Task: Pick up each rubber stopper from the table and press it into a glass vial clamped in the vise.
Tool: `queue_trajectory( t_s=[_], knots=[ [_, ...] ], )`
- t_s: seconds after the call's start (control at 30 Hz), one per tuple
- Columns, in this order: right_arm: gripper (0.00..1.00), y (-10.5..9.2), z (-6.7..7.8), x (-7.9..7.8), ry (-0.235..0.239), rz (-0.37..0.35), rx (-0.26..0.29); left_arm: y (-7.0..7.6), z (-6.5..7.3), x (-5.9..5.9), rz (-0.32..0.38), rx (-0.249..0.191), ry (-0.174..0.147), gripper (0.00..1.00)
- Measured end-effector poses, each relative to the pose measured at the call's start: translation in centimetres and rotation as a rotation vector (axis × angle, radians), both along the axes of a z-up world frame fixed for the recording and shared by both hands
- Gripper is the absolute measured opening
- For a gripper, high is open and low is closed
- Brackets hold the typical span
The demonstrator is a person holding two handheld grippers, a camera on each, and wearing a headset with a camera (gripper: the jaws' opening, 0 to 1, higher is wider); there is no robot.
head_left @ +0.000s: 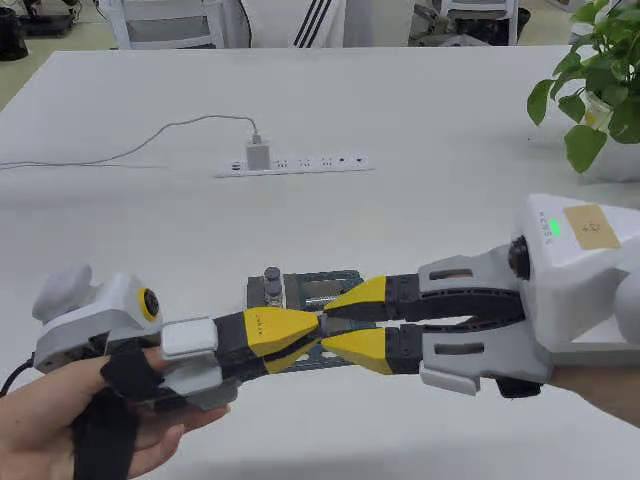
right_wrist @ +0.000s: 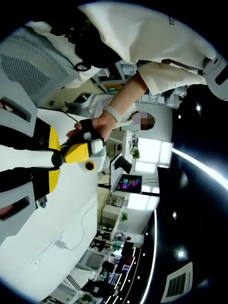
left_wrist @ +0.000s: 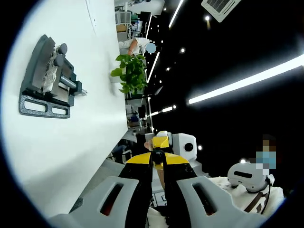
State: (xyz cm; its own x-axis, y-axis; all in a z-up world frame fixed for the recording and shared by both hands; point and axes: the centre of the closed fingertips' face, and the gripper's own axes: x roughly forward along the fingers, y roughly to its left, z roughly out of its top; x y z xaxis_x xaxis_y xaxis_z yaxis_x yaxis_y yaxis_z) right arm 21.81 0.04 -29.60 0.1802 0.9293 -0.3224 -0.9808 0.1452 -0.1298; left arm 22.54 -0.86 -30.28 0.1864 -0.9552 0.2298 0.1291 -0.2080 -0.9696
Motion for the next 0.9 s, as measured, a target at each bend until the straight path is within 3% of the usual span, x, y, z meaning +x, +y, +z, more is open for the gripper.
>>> queue_trajectory(
  t_s=[0.17,0.43,0.53,0.77,0.9],
  knots=[
    [0.07,0.1,0.7,-0.7,0.012,0.04,0.001,0.0,0.6,-0.6,-0.039,-0.033,-0.008,0.04],
    [0.06,0.1,0.7,-1.4,0.033,0.081,-0.02,-0.2,0.9,-1.4,-0.071,-0.041,-0.023,0.04],
    [0.06,0.2,0.8,-1.4,0.032,0.081,-0.019,-0.1,1.0,-1.4,-0.065,-0.043,-0.044,0.04],
    [0.05,0.3,0.7,-1.1,0.05,0.049,-0.027,0.0,0.8,-1.0,-0.034,-0.042,-0.046,0.05],
    [0.05,0.2,0.6,-1.2,0.066,0.047,-0.028,-0.1,0.7,-1.1,-0.028,-0.035,-0.066,0.05]
  ],
)
